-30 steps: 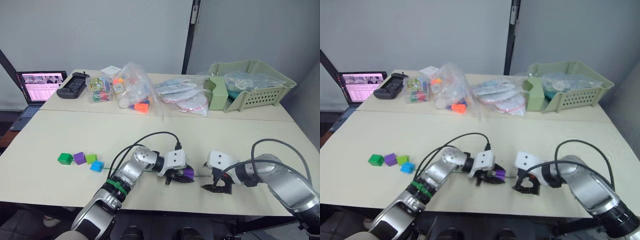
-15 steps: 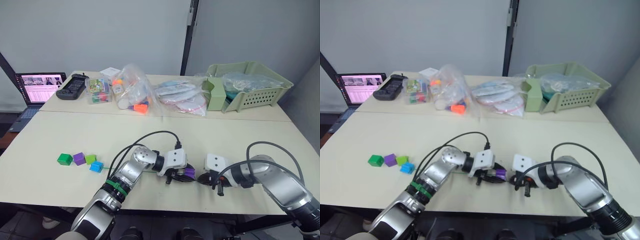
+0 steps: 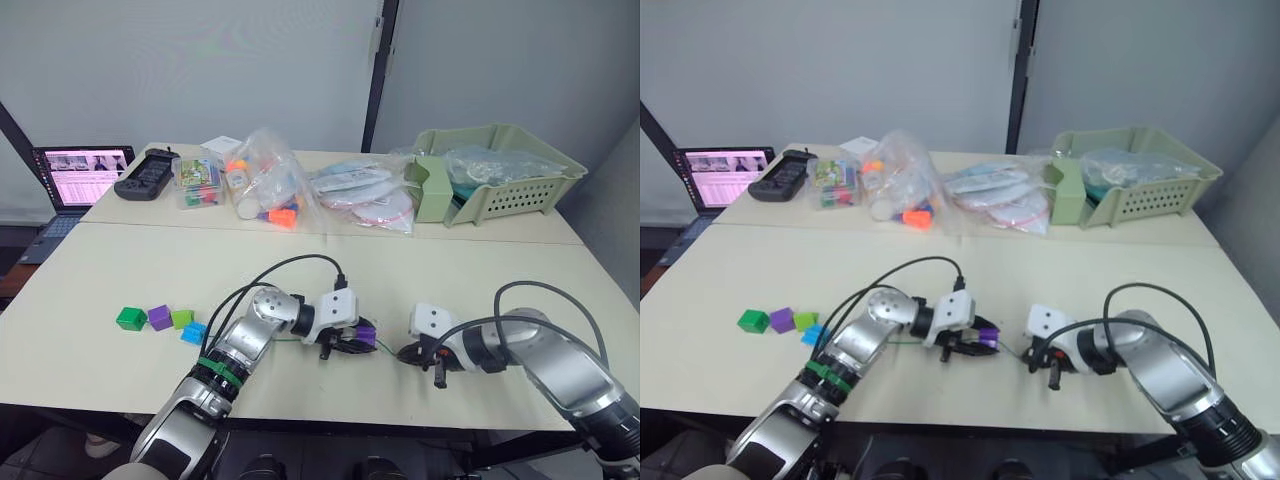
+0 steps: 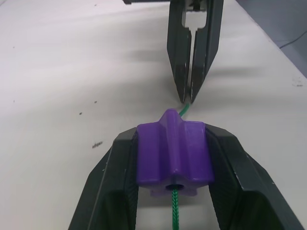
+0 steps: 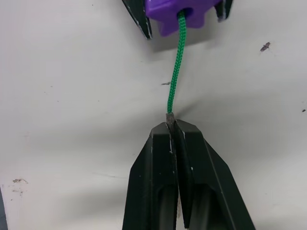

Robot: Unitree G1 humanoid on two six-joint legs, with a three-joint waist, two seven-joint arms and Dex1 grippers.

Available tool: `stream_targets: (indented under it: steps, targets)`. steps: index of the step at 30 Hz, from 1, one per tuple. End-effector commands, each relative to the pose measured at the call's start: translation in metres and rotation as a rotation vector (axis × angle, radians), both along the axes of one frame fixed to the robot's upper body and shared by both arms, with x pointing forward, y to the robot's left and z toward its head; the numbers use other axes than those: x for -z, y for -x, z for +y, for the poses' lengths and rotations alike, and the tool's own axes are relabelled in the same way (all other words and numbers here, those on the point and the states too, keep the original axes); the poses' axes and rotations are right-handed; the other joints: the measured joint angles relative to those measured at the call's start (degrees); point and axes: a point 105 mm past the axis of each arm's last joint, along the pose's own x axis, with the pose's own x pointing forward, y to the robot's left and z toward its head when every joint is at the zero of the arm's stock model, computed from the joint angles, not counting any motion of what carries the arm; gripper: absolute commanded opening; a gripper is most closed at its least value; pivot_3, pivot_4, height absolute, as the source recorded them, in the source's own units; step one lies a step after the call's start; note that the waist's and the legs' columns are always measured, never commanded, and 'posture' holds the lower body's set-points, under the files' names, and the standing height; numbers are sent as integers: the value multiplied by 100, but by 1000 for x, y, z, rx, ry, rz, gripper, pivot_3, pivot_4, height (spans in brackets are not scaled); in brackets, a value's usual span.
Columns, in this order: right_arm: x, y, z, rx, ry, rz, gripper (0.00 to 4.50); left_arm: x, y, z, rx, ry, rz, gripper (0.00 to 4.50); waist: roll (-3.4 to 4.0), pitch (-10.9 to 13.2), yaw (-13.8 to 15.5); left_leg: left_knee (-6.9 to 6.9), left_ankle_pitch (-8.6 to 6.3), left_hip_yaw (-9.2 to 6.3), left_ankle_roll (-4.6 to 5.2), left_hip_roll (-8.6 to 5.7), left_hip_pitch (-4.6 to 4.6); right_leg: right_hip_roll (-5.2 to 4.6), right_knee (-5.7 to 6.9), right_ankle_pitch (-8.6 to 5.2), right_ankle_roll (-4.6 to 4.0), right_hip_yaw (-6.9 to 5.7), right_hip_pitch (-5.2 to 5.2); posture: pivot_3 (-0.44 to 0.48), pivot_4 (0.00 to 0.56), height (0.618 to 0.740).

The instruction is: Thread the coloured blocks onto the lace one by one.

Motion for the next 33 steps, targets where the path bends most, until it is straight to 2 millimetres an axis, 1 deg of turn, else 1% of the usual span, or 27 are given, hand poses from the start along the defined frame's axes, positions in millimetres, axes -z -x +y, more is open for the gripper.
stream_targets:
  steps: [1,6,9,13,16,18,21,26,28,33]
  targets:
    - [-11,-6,-3,16,6,-47,0,-11,3,-3,19,40,-18,1398,0,0,4,-1,0,0,0,0,-1,0,-1,0,0,0,-1,0,150,732]
    - [-14,-7,-4,14,13,-50,0,-11,3,-3,23,41,-16,1398,0,0,1,-3,0,0,0,0,-2,0,-5,0,0,0,-2,0,150,732]
    - [-15,-7,-6,9,23,-49,0,-15,0,6,4,43,-28,1398,0,0,-4,-5,0,0,0,1,-3,0,-5,0,0,0,-3,0,150,732]
    - [-17,-8,-9,1,36,-49,0,-25,-9,35,-47,63,-23,1398,1,1,-45,-10,0,0,0,4,-2,2,-5,0,0,0,-6,0,150,732]
    - [-19,-8,-10,-9,42,-48,0,-29,-10,56,-66,70,-7,1398,2,1,-50,-15,0,0,0,6,0,3,-6,-1,-1,-1,-8,0,150,732]
    - [-19,-8,-10,-17,44,-44,0,-28,-9,68,-68,54,-1,1398,2,1,-49,-16,0,2,0,6,-2,2,-10,-1,-1,-1,-8,0,150,732]
    - [-20,-8,-9,-34,45,-38,0,-22,-6,103,-98,21,30,1398,2,1,-49,-16,-1,4,0,8,-7,1,-19,-1,-1,-3,-8,0,150,732]
    - [-21,-9,-7,-48,45,-37,0,-8,1,144,-116,-76,39,1398,4,3,-43,-20,-2,7,2,14,-10,1,-29,0,-3,-8,-9,0,150,732]
    - [-22,-9,-7,-52,44,-36,0,-3,4,165,-139,-108,45,1398,4,3,-37,-19,-2,9,2,14,-15,-2,-32,0,-3,-10,-10,0,150,732]
    - [-23,-9,-7,-55,45,-35,0,1,9,210,-187,-191,32,1398,4,3,-52,-21,-2,10,2,19,-20,-2,-32,2,-6,-14,-17,0,150,732]
